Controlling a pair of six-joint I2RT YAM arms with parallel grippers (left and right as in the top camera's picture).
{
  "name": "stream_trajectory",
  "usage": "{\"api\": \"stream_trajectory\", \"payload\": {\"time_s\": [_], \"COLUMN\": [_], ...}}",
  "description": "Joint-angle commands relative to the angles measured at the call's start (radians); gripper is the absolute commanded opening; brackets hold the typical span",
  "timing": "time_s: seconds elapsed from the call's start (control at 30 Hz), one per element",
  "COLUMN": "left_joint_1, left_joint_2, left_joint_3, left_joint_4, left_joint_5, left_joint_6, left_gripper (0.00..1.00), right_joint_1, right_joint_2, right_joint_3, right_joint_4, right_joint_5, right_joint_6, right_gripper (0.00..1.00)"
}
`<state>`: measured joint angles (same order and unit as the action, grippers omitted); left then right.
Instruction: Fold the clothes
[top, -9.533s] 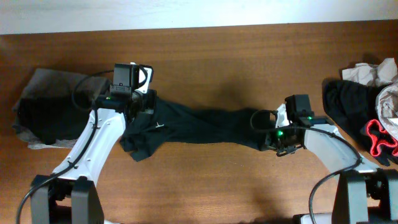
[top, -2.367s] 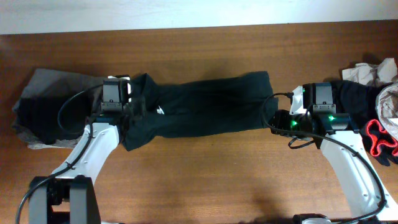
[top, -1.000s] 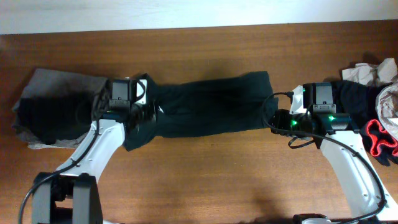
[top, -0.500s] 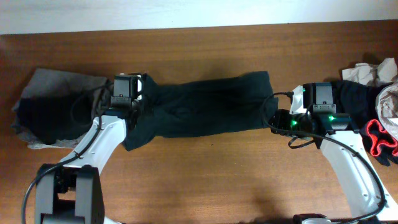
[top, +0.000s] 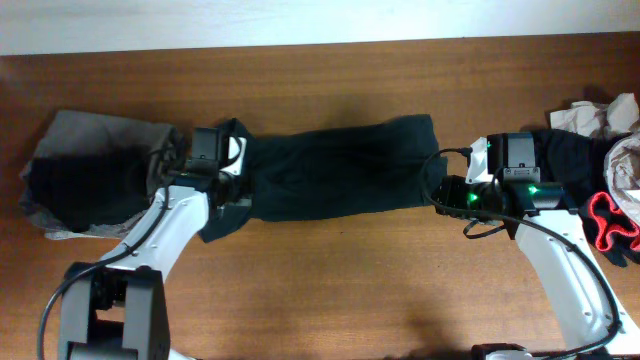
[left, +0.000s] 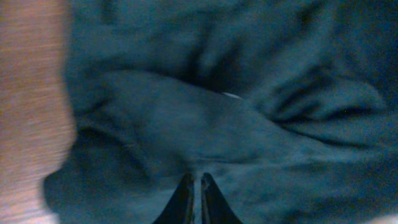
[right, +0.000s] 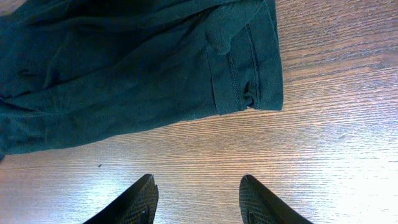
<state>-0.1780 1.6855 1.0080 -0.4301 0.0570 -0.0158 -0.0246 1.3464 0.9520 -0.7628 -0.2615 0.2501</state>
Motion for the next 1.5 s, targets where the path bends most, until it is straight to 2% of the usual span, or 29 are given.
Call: {"api": "stream_trajectory", "payload": {"time_s": [0.0, 0.27, 0.53, 0.77, 0.93, 1.13, 1.27, 1.37, 1.47], "left_joint_1": [-0.035, -0.043, -0.042, -0.042, -0.042, -0.045, -0.045, -0.045, -0.045], "left_joint_2": [0.033, 0.161, 0.173, 0.173, 0.173, 0.173, 0.174, 0.182, 0.201], "left_joint_3": [0.005, 0.005, 0.057, 0.193, 0.205, 0.204, 0.202, 0.185, 0.145], "left_joint_4": [0.01, 0.133, 0.239, 0.165, 0.158, -0.084, -0.189, -0.186, -0.114], "left_joint_5": [0.015, -0.012, -0.058, -0.085, -0.143, 0.0, 0.018, 0.017, 0.018], "left_joint_6": [0.105, 0.104, 0.1, 0.101, 0.1, 0.1, 0.096, 0.097, 0.096], "left_gripper": [0.03, 0.02, 0.02, 0.03, 0.04, 0.04, 0.02, 0.01, 0.01], "right_joint_1": [-0.001, -0.001, -0.001, -0.001, -0.001, -0.001, -0.001, -0.001, -0.001], "right_joint_2": [0.004, 0.014, 0.041, 0.042, 0.042, 0.042, 0.042, 0.042, 0.042], "right_joint_3": [0.002, 0.002, 0.002, 0.002, 0.002, 0.002, 0.002, 0.002, 0.002], "right_joint_4": [0.003, 0.003, 0.003, 0.002, 0.003, -0.009, -0.007, -0.007, -0.007], "right_joint_5": [0.012, 0.012, 0.019, 0.046, 0.046, 0.046, 0.046, 0.047, 0.047], "right_joint_6": [-0.01, -0.011, -0.011, -0.011, -0.011, -0.011, -0.011, -0.01, -0.01], "right_gripper": [0.48, 0.48, 0.48, 0.48, 0.48, 0.48, 0.48, 0.48, 0.48]}}
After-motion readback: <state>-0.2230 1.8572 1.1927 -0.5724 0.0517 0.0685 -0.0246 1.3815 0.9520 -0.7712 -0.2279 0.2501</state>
